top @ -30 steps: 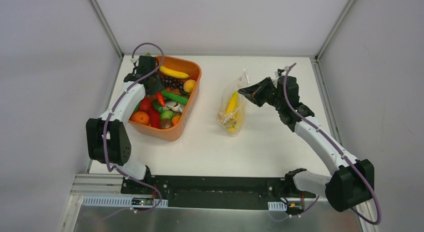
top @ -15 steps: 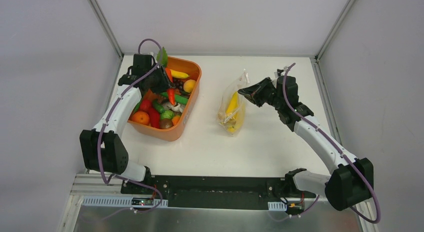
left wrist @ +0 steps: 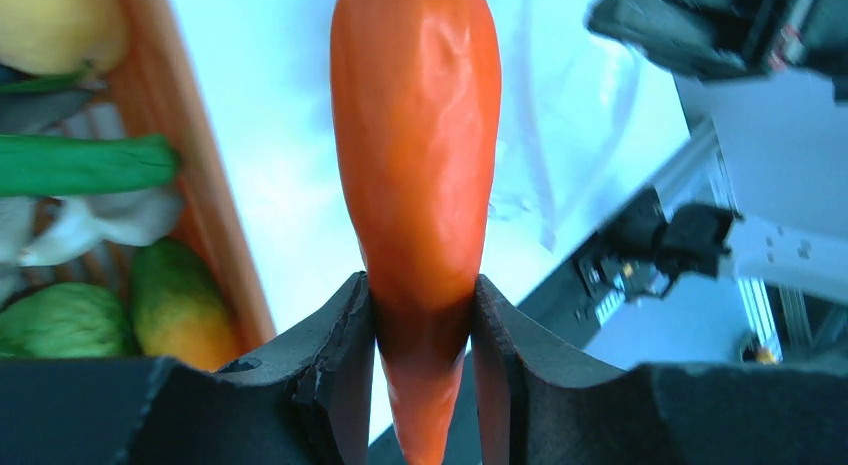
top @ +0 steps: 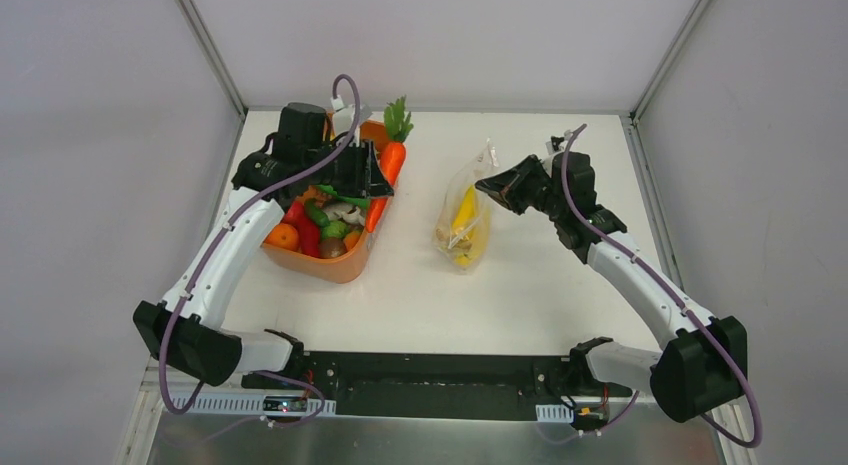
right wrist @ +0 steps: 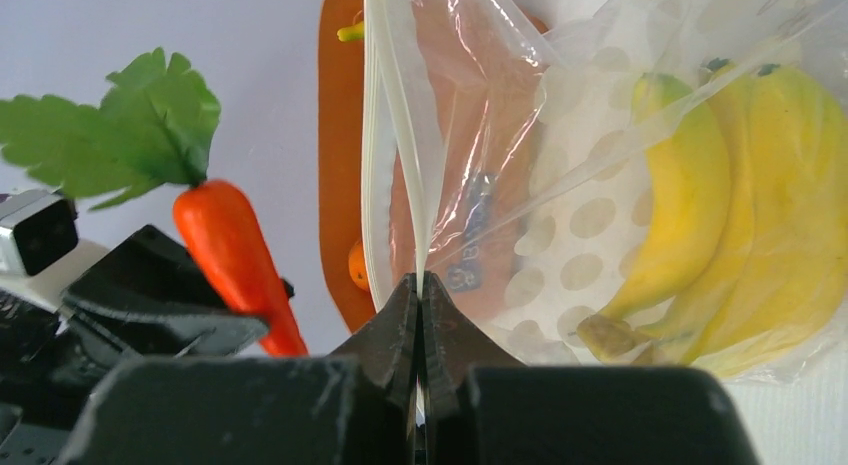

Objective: Place the food in the zip-top bag and seal the zipper
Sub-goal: Place the fake vegetable in the zipper food storage bag.

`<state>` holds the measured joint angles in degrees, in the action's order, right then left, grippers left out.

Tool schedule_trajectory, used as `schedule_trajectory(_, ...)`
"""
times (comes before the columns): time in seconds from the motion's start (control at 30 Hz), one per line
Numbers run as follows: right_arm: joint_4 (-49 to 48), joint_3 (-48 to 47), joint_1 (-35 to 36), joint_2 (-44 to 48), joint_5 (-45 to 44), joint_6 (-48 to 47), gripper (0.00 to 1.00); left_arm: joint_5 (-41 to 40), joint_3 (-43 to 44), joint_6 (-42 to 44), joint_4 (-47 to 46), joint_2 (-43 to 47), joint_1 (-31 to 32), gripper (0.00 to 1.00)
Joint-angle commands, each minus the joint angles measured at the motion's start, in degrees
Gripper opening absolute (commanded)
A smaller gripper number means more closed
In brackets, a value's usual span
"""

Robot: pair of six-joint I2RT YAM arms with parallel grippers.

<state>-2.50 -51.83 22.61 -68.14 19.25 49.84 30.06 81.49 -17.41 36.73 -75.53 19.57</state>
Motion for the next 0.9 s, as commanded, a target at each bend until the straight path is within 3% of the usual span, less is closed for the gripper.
schedule_trajectory(0.0,0.2,-2.7,1.8,-0.1,-1.4,-3.8,0.00,6.0,2.0,4.3,7.4,1.3,3.4,0.02)
schedule_trajectory(0.17,1.6,-3.7,3.8,-0.3,-4.1,-6.2,0.00,13.8,3.1,2.0,11.8,2.4,6.5,0.02)
schedule_trajectory(0.37,2.1,-4.4,7.3,0.2,-8.6,-10.7,0.00,22.0,2.9,-9.4,6.6,2.3,8.8,0.00)
schedule_trajectory(0.87,-2.5,0.0,10.9,7.2,-11.4,-17.8,0.00,15.4,8.5,-14.5,10.6,-10.7,14.7,0.00)
